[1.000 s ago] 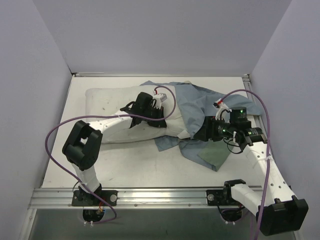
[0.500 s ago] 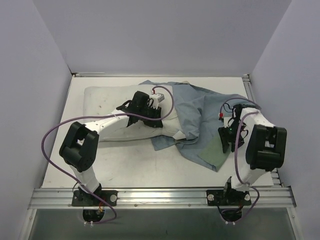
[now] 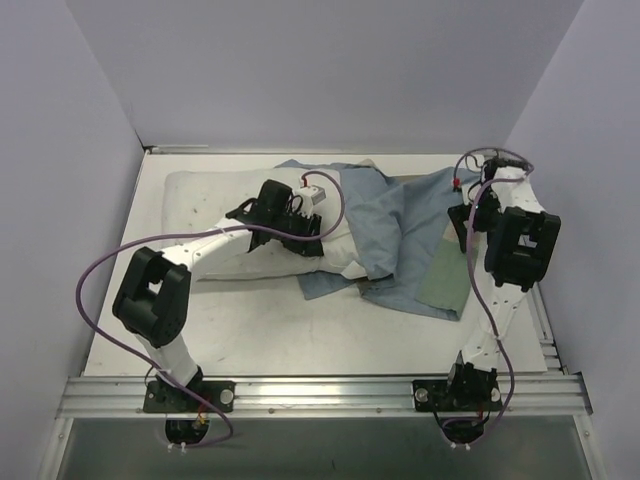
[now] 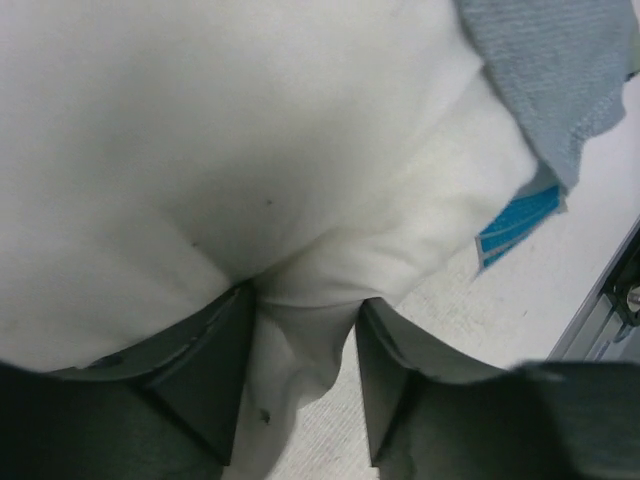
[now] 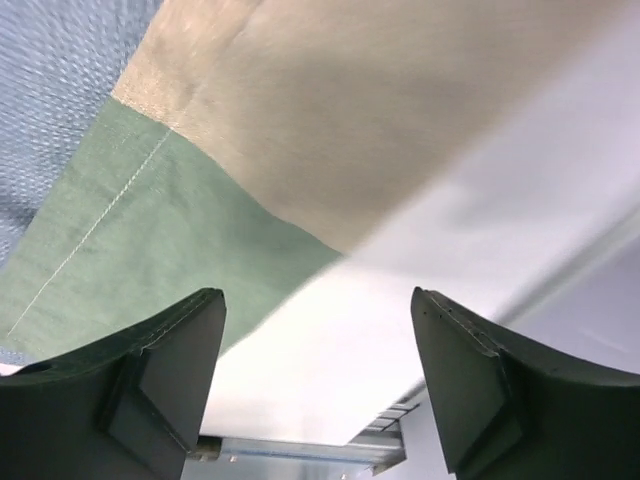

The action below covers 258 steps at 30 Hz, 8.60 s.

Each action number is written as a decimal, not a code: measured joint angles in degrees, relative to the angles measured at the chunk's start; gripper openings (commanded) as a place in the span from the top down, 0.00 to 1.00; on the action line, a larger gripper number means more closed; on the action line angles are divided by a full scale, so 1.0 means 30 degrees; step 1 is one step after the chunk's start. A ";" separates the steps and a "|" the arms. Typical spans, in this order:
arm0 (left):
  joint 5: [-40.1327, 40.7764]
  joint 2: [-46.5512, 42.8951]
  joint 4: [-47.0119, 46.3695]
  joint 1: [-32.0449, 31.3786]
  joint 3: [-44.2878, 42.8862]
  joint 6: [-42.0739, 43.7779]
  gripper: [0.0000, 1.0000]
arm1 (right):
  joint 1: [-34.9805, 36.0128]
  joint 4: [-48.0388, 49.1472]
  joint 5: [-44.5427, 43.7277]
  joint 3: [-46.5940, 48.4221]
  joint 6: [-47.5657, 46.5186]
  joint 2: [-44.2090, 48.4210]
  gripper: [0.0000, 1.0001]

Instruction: Put the pillow into the pillowcase

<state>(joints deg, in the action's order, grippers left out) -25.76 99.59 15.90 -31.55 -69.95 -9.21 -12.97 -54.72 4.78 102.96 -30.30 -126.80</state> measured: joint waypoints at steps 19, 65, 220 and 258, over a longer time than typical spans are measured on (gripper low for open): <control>0.0794 -0.2790 0.4612 -0.5595 0.3475 1.5358 0.42 | 0.4182 -0.2798 0.4473 -0.8502 0.1501 0.7380 0.32; -0.2288 -0.5187 1.5956 -0.3453 -0.0532 2.0677 0.41 | 0.2550 -0.1166 0.2805 0.0007 -0.1035 0.6295 0.27; 0.5042 0.2987 -0.3206 -0.3956 -0.5617 -0.1960 1.00 | 0.8888 2.3992 0.4779 -2.3540 2.1179 1.4090 0.85; 0.1566 0.5435 -1.1817 -0.3650 0.0933 -0.9551 1.00 | 1.1045 0.9063 0.1770 -1.4090 1.1497 1.9875 0.57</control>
<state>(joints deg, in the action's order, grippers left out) -21.06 115.90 -19.55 -42.50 -67.16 -37.87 20.16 -27.53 10.09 60.69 4.19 -67.18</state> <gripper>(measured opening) 0.021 0.408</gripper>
